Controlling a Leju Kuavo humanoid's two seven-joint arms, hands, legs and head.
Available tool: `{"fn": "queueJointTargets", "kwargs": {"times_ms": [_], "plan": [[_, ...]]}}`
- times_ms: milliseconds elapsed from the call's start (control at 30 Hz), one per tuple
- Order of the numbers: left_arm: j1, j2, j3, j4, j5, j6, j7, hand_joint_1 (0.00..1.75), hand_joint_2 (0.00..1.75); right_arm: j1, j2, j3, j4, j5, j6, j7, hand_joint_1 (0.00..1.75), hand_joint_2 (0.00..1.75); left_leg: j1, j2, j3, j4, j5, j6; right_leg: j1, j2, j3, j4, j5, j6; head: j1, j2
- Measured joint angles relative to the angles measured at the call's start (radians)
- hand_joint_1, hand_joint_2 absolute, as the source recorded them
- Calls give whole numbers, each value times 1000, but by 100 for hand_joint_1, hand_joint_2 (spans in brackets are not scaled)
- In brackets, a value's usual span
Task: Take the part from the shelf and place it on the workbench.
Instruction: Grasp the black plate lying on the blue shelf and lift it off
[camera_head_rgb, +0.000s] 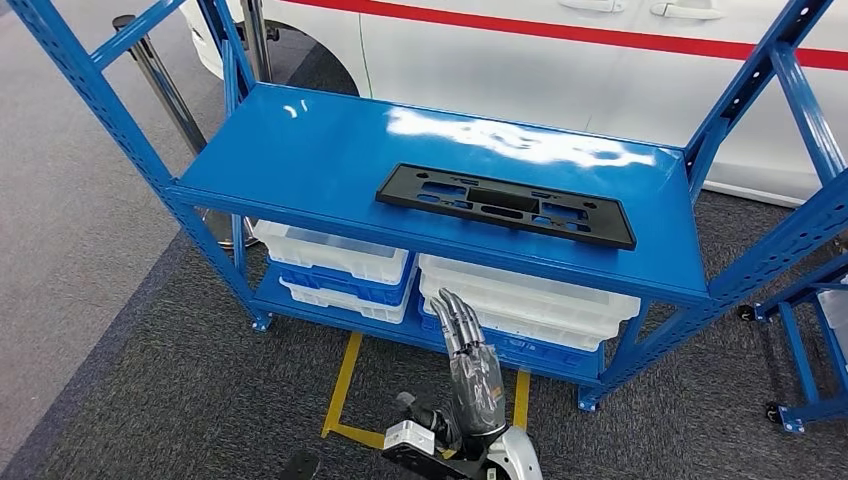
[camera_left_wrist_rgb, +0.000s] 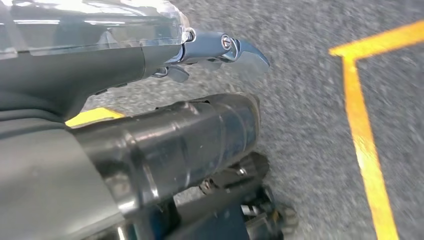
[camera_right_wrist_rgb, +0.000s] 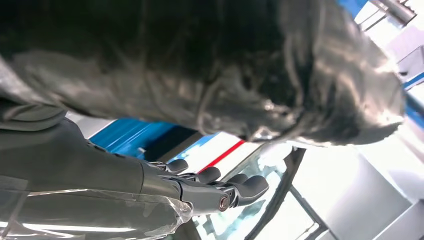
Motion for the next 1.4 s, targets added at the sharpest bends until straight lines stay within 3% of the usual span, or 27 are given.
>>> {"fn": "queueJointTargets", "kwargs": {"times_ms": [200,433,567,833,1033,1100,1167,1200,1233,1267,1333,1400], "plan": [[2,1,-18,2,-12,-60,-51,0,0,-22,-18,52,10,-4,-9,40,0,0,0,0,-1,0,0,0,0,0,-1,0,0,0,0,0],[8,5,-25,2,-9,-80,-62,0,0,-13,-20,44,11,-17,-10,53,0,0,0,0,-1,0,0,0,0,0,-1,0,0,0,0,0],[14,8,-25,3,-2,-86,-64,0,0,13,-20,8,-7,4,-11,51,0,175,0,0,-1,0,0,0,0,0,-1,0,0,0,0,0],[18,12,-25,3,1,-95,-74,0,0,61,-20,-52,-53,57,-12,43,0,175,-1,0,-2,2,-1,1,-2,0,-1,-1,1,1,0,0],[19,18,-25,3,1,-96,-75,0,0,87,-9,-100,-85,94,-13,32,0,175,4,3,5,-17,12,21,-6,-5,-2,2,-3,14,0,0],[19,18,-26,3,1,-96,-76,0,0,90,-8,-111,-93,97,-14,31,0,175,10,10,12,-34,22,29,-6,-15,-38,80,-51,19,1,0],[20,18,-26,3,1,-96,-76,0,0,96,-8,-120,-94,98,-15,31,0,175,10,14,12,-35,23,31,-10,-18,-104,209,-109,25,1,0],[21,18,-26,3,1,-96,-76,0,0,100,-8,-123,-94,98,-15,31,0,175,11,15,12,-35,22,30,-13,-19,-127,253,-119,28,1,0],[22,18,-26,3,1,-96,-76,0,0,104,-8,-126,-94,98,-15,31,0,175,12,16,12,-33,19,28,-17,-20,-132,260,-108,32,1,0],[23,18,-26,4,1,-96,-76,0,0,106,-8,-128,-95,98,-15,31,0,175,14,15,14,-30,16,23,-21,-22,-118,228,-79,35,1,0],[24,19,-26,4,1,-96,-76,0,0,107,-8,-131,-96,99,-15,31,0,175,18,14,15,-18,4,9,-27,-30,-56,99,-15,40,2,0],[23,20,-26,5,1,-96,-76,0,0,107,-7,-134,-98,99,-15,31,0,175,16,14,11,-4,-7,-8,-25,-32,-22,24,5,32,1,0]]}}
